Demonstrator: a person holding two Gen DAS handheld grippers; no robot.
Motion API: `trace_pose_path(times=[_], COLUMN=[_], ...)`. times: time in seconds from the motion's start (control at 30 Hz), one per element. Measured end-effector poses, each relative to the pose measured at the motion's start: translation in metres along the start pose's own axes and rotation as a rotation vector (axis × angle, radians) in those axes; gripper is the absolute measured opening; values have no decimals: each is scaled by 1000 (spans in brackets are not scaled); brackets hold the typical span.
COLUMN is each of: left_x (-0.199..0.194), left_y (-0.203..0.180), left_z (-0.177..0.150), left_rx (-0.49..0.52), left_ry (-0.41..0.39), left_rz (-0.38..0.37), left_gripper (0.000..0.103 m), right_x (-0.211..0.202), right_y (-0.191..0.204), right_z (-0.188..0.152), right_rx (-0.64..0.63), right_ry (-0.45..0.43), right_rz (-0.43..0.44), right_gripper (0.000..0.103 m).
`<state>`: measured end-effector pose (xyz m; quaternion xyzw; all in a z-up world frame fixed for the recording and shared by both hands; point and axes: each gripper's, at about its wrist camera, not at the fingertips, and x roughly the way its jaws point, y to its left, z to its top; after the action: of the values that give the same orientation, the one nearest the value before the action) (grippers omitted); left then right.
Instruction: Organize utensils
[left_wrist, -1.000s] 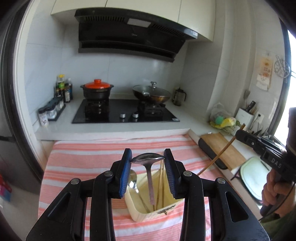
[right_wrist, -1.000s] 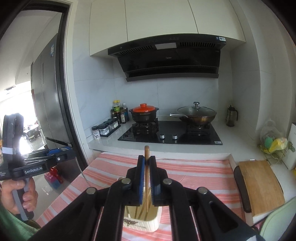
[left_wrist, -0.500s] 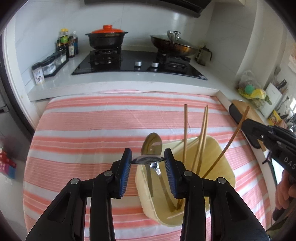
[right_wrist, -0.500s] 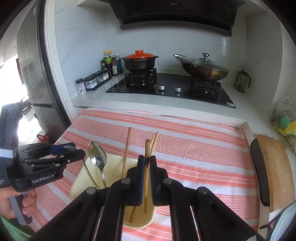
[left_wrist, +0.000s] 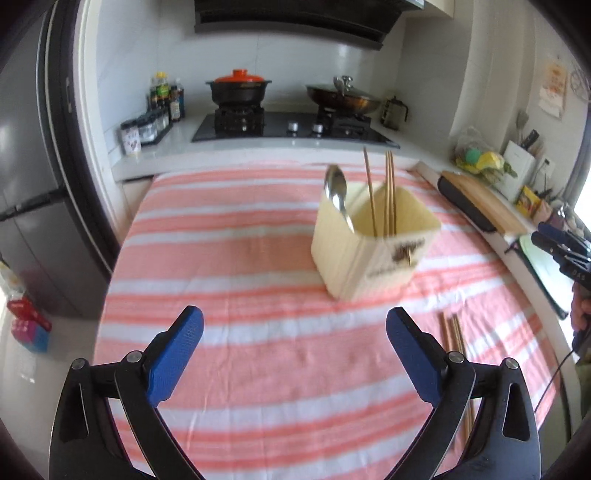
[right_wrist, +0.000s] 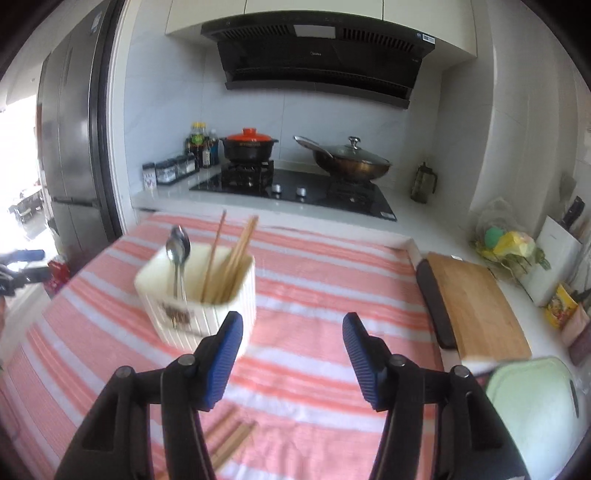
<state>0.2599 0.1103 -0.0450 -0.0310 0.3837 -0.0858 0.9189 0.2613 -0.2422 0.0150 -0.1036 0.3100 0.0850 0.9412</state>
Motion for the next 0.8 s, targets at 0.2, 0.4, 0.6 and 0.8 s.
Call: trace_pose_path(times=[0.2,0.4,0.6,0.8], left_x=[35,65,71,77], left_y=[-23,-45,-59,-62], left_z=[-115,-149,-151,-151], left_rx=[-83,-69,6,28], left_ry=[124,118,138,156], left_rz=[-33,28,91,109], left_gripper=[99,99,99,103], right_x=[-12,1,12,21], right_y=[11,20,20,5], right_z=[-146,-202,-204,-212], right_rx=[111,142,151,224], right_ry=[122,191,237,293], right_rz=[-57,-88,-101,-110], right_gripper=[57,57,57,57])
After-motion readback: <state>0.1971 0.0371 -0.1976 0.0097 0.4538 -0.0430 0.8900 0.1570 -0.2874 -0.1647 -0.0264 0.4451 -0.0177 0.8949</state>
